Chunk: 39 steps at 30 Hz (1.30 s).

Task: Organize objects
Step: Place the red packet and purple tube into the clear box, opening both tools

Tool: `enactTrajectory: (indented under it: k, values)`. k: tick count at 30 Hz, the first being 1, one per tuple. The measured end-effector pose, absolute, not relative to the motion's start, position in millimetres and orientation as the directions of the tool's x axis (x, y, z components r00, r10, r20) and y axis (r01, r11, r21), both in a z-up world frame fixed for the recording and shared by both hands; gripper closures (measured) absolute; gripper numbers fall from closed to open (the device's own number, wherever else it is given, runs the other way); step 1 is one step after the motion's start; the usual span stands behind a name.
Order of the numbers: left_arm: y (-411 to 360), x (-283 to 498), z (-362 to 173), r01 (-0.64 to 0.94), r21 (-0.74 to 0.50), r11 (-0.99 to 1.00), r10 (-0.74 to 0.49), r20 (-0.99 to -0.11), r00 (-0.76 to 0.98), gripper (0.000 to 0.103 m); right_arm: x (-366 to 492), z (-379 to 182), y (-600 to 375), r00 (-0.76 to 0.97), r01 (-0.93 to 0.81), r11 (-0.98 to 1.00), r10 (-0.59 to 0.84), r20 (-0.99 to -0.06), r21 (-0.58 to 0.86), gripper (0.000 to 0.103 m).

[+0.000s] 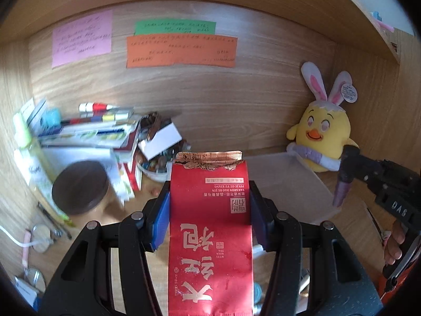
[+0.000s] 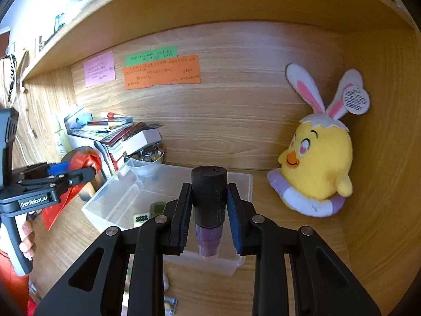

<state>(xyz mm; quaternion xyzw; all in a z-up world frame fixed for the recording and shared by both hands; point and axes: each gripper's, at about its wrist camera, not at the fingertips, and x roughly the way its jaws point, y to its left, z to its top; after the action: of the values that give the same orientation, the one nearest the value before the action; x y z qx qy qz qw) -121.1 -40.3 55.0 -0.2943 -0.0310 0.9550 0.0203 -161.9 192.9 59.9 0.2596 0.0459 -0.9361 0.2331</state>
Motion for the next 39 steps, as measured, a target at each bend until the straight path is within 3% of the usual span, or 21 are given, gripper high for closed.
enactTrajectory:
  k: [19,35,39]
  values:
    - [-22,-211,-5,-0.106,-0.047,-0.993,0.105,-0.760,-0.641,0.050,-219,-6,146,-0.652,0.508,-0.855,-0.303,-0.695,-0.103,0.079]
    - [-29,-210,0,-0.116,-0.097,-0.988,0.149,-0.761,-0.632,0.049,-228,-24,134,-0.590,0.540,-0.838,-0.313,-0.744,-0.075,0.079]
    - [-30,-200,10,-0.119,-0.090,-0.989,0.146,-0.741,-0.655,0.046,-227,-21,137,-0.567,0.547,-0.836,-0.340,-0.750,-0.034,0.064]
